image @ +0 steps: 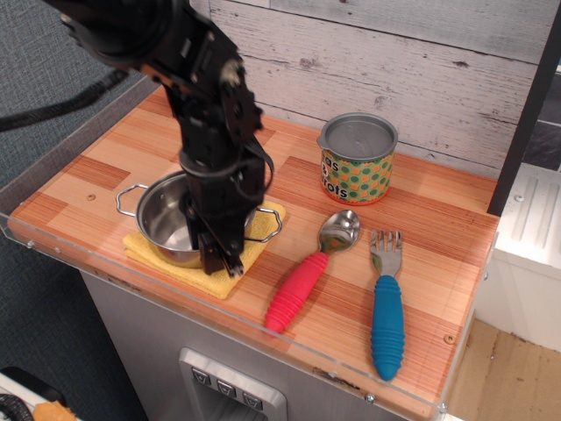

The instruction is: Place the pot on the yellow towel.

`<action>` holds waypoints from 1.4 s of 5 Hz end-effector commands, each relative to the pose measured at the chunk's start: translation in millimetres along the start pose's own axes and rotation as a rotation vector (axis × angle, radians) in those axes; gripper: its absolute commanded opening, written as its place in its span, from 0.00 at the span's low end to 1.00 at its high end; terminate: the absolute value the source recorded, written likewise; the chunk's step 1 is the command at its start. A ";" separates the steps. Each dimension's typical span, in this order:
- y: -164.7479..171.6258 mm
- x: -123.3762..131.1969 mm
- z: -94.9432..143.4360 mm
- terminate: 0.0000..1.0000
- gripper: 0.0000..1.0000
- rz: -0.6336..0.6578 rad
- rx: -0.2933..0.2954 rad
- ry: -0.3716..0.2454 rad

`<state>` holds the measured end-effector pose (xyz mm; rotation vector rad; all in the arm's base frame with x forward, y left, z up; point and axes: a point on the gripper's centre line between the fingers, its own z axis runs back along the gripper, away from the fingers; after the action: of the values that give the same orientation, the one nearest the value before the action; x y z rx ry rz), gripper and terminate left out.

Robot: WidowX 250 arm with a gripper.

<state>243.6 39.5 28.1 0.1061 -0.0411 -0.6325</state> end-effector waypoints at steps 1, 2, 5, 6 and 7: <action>4.6 12.5 42.2 0.00 1.00 0.039 0.014 -0.086; 8.0 16.0 52.0 0.00 1.00 0.084 -0.021 -0.095; 40.1 26.4 56.6 0.00 1.00 0.390 -0.057 -0.140; 49.6 21.0 57.4 0.00 1.00 0.472 -0.053 -0.123; 54.0 20.8 60.2 0.00 1.00 0.491 -0.055 -0.131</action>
<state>281.3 59.5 82.5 -0.0143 -0.1365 -0.1512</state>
